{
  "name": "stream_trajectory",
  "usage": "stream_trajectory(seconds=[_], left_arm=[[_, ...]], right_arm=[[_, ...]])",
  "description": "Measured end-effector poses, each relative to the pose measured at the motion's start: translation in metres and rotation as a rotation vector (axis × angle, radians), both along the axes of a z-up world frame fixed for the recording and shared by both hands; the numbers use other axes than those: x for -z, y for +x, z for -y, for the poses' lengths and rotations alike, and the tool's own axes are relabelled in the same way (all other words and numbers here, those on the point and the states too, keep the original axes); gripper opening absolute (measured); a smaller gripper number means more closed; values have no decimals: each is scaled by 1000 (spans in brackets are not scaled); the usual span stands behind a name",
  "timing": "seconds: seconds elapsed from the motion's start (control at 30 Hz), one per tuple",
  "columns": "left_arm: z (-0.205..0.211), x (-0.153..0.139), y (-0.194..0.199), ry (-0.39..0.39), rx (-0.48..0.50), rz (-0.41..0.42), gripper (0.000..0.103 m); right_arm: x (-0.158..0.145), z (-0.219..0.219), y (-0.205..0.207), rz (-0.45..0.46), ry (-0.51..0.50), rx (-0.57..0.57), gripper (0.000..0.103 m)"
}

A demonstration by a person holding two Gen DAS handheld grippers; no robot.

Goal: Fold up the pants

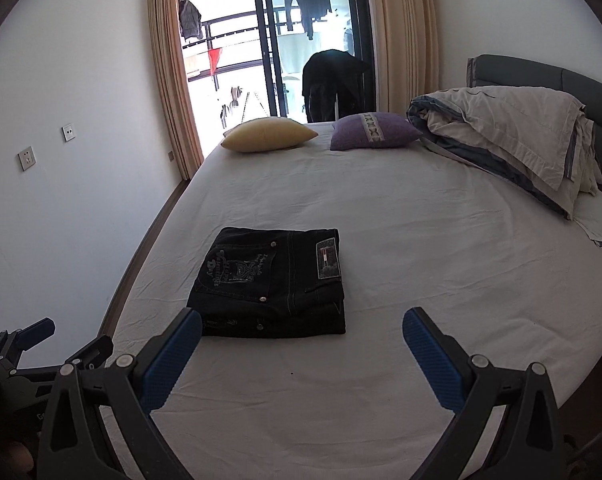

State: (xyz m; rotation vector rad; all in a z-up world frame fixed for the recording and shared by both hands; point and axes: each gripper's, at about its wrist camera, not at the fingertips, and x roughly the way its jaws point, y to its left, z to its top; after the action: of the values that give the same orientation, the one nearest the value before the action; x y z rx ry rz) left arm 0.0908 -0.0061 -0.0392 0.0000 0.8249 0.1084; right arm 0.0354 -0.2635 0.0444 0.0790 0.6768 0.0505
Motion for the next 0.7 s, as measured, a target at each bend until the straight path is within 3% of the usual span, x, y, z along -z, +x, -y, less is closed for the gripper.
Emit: stream_trajectory(seconds=[0.2, 0.7], left_arm=[[-2, 11, 7, -24, 2, -29, 103], [-2, 16, 9, -25, 2, -53, 103]], right_arm=[[10, -2, 5, -57, -15, -5, 103], [18, -7, 10, -101, -15, -22, 103]])
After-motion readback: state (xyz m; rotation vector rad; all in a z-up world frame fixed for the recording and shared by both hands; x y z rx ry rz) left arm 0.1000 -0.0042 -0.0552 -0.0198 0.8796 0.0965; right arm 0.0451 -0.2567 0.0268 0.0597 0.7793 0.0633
